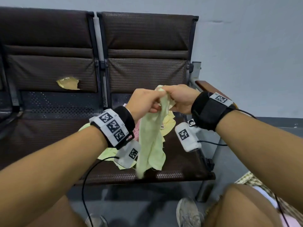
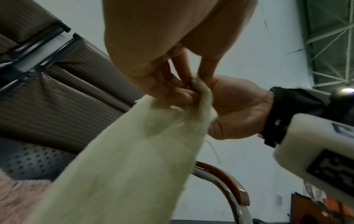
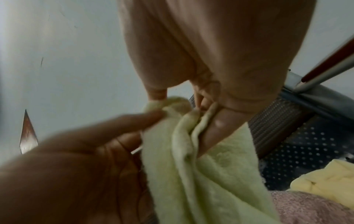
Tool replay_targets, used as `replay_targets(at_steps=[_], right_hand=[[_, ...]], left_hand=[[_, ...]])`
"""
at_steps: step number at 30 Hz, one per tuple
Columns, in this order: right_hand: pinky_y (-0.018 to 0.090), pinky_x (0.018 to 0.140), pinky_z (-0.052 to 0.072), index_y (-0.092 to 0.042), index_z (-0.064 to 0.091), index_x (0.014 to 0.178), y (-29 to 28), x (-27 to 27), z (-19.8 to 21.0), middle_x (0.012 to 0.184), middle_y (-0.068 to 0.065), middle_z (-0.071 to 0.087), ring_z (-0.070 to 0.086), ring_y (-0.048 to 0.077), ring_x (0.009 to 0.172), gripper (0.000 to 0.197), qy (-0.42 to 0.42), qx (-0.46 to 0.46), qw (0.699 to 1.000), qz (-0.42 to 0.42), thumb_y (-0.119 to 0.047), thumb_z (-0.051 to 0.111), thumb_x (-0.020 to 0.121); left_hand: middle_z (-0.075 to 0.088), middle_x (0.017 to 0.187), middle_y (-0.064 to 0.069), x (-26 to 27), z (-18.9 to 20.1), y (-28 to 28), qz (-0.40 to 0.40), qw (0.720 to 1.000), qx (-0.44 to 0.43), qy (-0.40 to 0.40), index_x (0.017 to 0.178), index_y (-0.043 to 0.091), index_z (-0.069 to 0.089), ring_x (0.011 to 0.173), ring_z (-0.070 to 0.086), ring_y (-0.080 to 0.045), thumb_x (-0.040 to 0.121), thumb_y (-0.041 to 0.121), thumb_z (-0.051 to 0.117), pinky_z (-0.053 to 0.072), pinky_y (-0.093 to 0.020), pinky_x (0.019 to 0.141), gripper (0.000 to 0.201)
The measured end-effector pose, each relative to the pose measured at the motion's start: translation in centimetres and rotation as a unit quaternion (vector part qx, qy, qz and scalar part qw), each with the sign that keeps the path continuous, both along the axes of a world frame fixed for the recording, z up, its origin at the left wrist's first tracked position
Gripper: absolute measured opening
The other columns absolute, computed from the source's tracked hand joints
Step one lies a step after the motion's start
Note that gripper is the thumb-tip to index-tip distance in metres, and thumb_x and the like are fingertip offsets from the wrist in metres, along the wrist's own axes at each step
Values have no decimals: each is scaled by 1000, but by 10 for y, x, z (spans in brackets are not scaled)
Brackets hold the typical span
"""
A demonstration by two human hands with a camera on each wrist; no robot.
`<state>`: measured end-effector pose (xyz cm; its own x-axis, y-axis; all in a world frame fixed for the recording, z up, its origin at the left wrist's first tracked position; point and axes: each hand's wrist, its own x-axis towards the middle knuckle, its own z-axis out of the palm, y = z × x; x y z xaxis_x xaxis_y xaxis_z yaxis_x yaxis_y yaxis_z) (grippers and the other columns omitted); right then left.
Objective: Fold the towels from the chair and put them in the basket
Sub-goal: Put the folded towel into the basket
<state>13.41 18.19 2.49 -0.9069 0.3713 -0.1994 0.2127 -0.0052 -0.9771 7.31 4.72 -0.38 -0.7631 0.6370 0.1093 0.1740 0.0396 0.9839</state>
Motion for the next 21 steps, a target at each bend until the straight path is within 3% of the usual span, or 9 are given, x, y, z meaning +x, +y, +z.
replay_targets(at_steps=[2,3,6,8,11,13,16,18,21], right_hand=[[26,56,53,-2,65,103,3,3,1,88,12,63,61,20,71,16,-7,36,999,3,-8,52,97],[26,59,53,-3,66,103,5,5,2,90,11,63,61,19,73,15,-10,42,999,16,-6,52,96],[29,73,55,0,65,121,6,12,7,105,13,68,64,21,88,36,-18,30,995,91,2,45,92],[26,70,55,0,66,117,5,14,9,101,11,66,63,20,85,41,-9,34,991,126,6,37,89],[26,72,55,2,66,112,9,10,10,99,10,66,63,21,87,35,22,25,992,123,2,37,91],[34,81,55,3,63,121,18,8,12,108,11,69,67,26,93,30,21,54,990,131,-11,52,97],[36,81,61,-9,75,103,44,1,11,100,9,76,73,26,92,25,-32,254,960,110,-22,79,82],[31,72,60,-14,78,88,59,-8,9,88,4,76,72,22,84,13,-61,395,914,65,-24,80,80],[24,55,44,-23,68,74,69,-22,4,73,-3,64,61,16,71,16,-30,455,890,-17,-31,68,88]], left_hand=[[71,80,-10,-5,3,-8,-9,994,38,-105,91,2,75,64,63,-16,92,33,51,53,-27,67,39],[70,78,-8,-9,3,-10,24,991,60,-121,94,3,74,66,61,-17,92,25,49,52,-28,69,34],[66,90,-5,-22,-2,-13,110,988,62,-89,108,7,64,80,56,-18,82,2,48,44,-32,77,31],[66,93,-5,-29,-4,-16,13,989,65,-136,102,7,65,82,55,-22,71,7,47,39,-35,77,36],[69,116,-6,-39,-3,-22,-140,969,31,-199,127,7,63,102,65,-25,83,13,49,51,-35,85,46],[71,119,-7,-47,-1,-18,-110,980,-3,-168,127,8,64,108,68,-24,92,16,56,57,-32,81,36],[73,111,-13,-67,-1,-6,-2,997,-12,-78,117,1,68,100,70,-27,94,18,65,58,-32,80,29],[73,103,-12,-79,-1,1,40,999,-36,6,112,-2,70,92,70,-26,94,18,66,58,-31,76,27],[72,109,-18,-87,6,12,94,993,-23,64,107,-1,73,104,68,-33,93,19,67,56,-45,91,25]])
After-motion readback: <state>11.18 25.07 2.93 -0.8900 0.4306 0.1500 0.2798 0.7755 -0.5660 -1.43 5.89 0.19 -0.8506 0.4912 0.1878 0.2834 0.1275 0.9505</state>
